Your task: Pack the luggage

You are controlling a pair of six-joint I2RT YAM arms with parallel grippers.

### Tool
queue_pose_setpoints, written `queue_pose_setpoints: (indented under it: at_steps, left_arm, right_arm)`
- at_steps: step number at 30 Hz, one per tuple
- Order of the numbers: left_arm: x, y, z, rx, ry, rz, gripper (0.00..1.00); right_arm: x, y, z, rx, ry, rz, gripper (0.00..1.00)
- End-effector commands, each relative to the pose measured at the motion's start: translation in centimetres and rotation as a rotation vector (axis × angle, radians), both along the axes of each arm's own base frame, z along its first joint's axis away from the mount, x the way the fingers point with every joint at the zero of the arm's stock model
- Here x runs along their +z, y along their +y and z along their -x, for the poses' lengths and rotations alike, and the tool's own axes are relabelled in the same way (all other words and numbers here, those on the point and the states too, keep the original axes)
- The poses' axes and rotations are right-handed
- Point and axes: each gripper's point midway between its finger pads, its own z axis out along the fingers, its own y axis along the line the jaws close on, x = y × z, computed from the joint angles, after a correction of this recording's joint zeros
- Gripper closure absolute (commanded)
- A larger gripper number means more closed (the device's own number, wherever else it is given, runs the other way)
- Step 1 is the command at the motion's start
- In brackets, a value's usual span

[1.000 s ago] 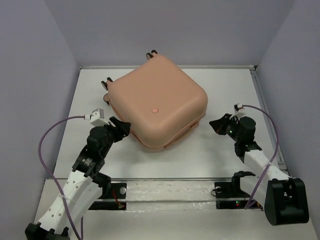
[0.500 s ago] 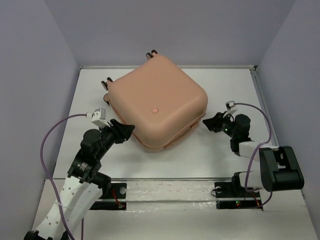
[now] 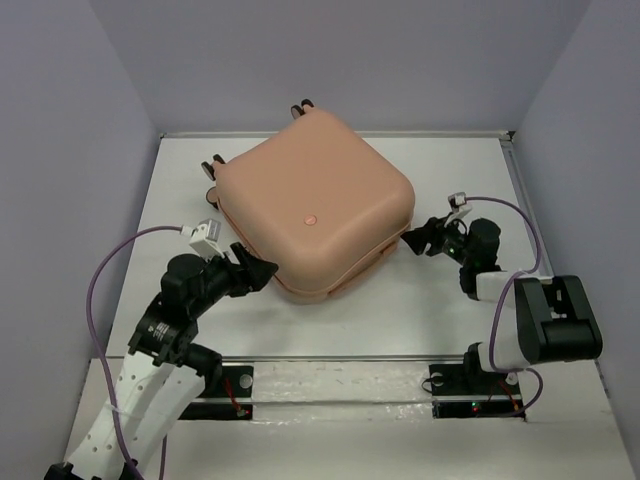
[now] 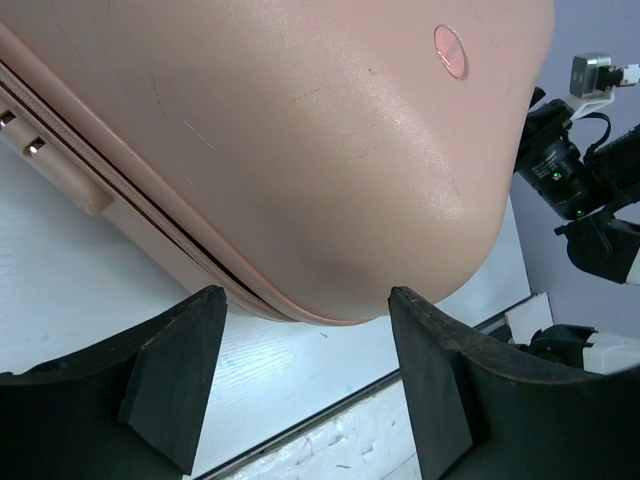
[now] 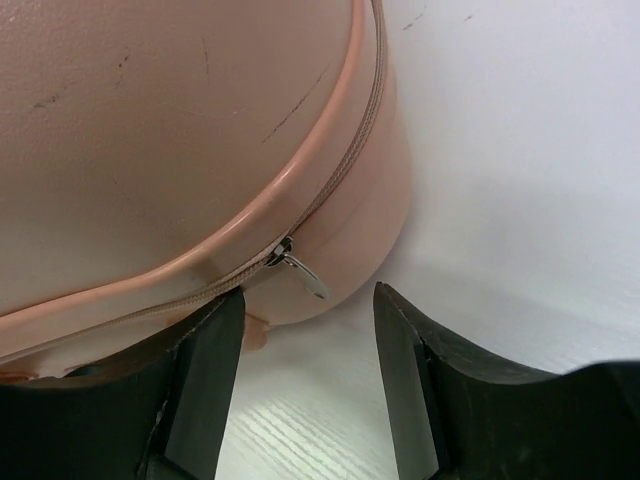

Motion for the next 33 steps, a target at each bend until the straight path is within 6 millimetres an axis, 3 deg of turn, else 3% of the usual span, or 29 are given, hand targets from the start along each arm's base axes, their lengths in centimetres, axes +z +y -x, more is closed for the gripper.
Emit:
queue_pose_setpoints:
  at_steps: [1,6,12,14,16,17,19,21,23,26,27,28,31,32,33]
  left_arm:
    - [1.3,-0.3,0.8,-0.063,0.005,-0.04,0.2]
    - [1.0,-0.8,0.6,-0.089,0.009,-0.049,0.19]
    - [0.5,0.2,0.1,-0.033,0.003,-0.08,0.21]
    - [1.8,0.9,-0.7,0.022,-0.04,-0.076,0.21]
    - [2.8,0.4,-0.8,0.012,-0.062,-0.046,0.21]
    - [3.0,0.2,-1.0,0.004,-0.068,-0.043,0.21]
    - [4.6,0.1,-1.8,0.006,-0.104,-0.05,0.2]
    - [7.0,0.3,-2.4,0.029,-0.167,-0.043,0.21]
    - [11.3,0.8,-3.2,0.072,-0.271,-0.02,0.2]
    - [12.9,-2.2,-3.6,-0.022,-0.293,0.074,0.22]
    - [12.3,-3.5,-3.5,-0.058,-0.275,0.095,0.22]
    - [10.0,-6.1,-2.6,-0.109,-0.227,0.083,0.22]
    - [7.8,-8.5,-1.7,-0.051,-0.199,0.047,0.23]
    - [7.3,-10.3,0.4,-0.12,-0.189,0.047,0.23]
    - [6.8,-10.9,1.1,-0.132,-0.179,0.042,0.23]
  right_arm:
    - [3.0,0.7,-2.2,0.041,-0.121,0.016,0.37]
    - [2.4,1.3,-3.1,0.096,-0.136,0.019,0.41]
    - [4.7,2.2,-3.4,0.143,-0.219,-0.037,0.6]
    - [5.1,3.0,-2.9,0.166,-0.209,-0.068,0.62]
    - [4.9,4.0,-2.0,0.177,-0.204,-0.063,0.62]
    - [5.8,4.4,-1.7,0.174,-0.224,-0.053,0.62]
    - [5.4,6.6,-0.8,0.179,-0.21,-0.017,0.61]
    - [5.4,7.6,-0.4,0.162,-0.196,0.005,0.59]
    - [4.7,7.2,-0.3,0.136,-0.162,-0.001,0.57]
    - [4.5,7.1,0.2,0.135,-0.157,0.002,0.57]
    - [4.1,7.0,0.3,0.134,-0.142,0.009,0.57]
    - [4.1,6.8,0.1,0.125,-0.145,0.02,0.57]
    - [3.6,5.9,-0.3,0.064,-0.126,0.055,0.57]
    - [3.2,5.7,-0.4,0.056,-0.115,0.06,0.58]
    - [3.0,5.3,-0.5,0.044,-0.104,0.057,0.59]
